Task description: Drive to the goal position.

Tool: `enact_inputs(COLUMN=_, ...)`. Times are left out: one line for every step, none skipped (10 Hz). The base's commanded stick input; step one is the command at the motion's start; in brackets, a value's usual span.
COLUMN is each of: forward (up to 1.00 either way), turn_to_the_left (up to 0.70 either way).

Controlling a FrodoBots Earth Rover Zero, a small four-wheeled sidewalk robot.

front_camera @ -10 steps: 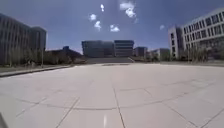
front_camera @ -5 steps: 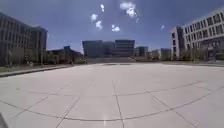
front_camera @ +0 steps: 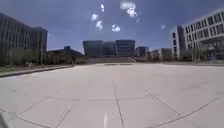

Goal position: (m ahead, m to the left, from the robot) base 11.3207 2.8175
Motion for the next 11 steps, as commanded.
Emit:
enact_inputs(forward=0.5, turn_to_the_left=0.0)
enact_inputs(forward=0.5, turn_to_the_left=0.0)
enact_inputs(forward=0.5, turn_to_the_left=0.0)
enact_inputs(forward=0.5, turn_to_the_left=0.0)
enact_inputs(forward=0.5, turn_to_the_left=0.0)
enact_inputs(forward=0.5, turn_to_the_left=0.0)
enact_inputs(forward=0.5, turn_to_the_left=0.0)
enact_inputs(forward=0.5, turn_to_the_left=0.0)
enact_inputs(forward=0.5, turn_to_the_left=0.0)
enact_inputs(forward=0.5, turn_to_the_left=0.0)
enact_inputs(forward=0.5, turn_to_the_left=0.0)
